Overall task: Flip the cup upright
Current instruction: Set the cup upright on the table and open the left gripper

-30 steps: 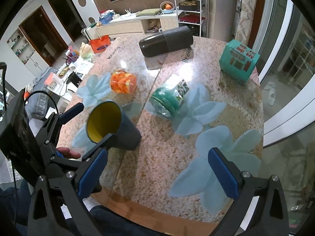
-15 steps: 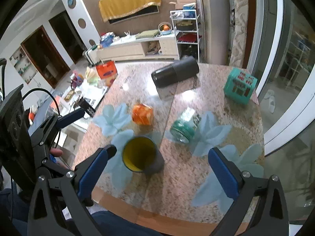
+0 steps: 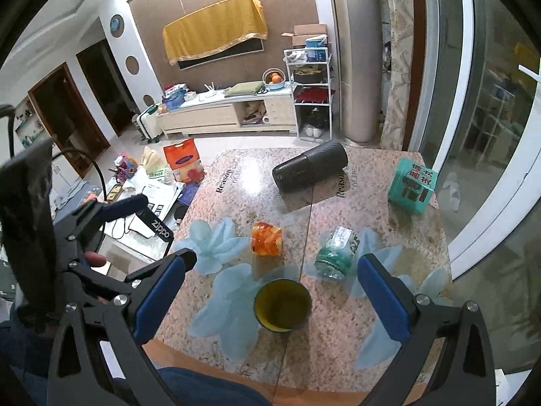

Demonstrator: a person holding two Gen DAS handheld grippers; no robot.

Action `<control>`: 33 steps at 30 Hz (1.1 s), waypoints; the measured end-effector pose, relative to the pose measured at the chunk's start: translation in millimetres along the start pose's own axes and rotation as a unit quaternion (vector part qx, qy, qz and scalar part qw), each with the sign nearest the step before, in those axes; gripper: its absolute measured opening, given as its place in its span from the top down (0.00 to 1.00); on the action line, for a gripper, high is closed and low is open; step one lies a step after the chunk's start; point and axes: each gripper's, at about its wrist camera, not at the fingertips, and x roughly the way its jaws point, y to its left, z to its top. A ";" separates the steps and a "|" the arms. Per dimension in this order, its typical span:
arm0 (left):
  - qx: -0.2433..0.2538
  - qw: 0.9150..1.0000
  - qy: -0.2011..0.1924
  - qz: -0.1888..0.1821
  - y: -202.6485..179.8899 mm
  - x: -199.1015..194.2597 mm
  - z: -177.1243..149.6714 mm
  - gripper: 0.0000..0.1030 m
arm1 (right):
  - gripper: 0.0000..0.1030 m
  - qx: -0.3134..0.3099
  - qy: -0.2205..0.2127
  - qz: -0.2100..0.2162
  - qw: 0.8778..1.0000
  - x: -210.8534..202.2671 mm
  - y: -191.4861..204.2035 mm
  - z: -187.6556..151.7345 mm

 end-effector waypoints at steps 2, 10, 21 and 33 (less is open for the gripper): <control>0.002 1.000 0.002 -0.009 4.0 -0.6 1.4 0.00 | 0.01 0.001 -0.002 -0.016 1.000 -0.7 3.6 -0.5; 0.006 0.999 0.029 -0.026 15.4 5.4 0.4 0.00 | 0.01 0.027 0.009 -0.047 0.998 3.2 5.5 -9.4; -0.006 0.999 0.045 -0.020 27.4 24.7 8.7 0.00 | 0.01 0.023 0.005 -0.061 0.998 14.6 -1.6 -0.7; -0.022 0.998 0.055 -0.003 34.4 33.2 15.9 0.00 | 0.01 0.023 0.010 -0.058 0.998 21.5 -0.3 5.2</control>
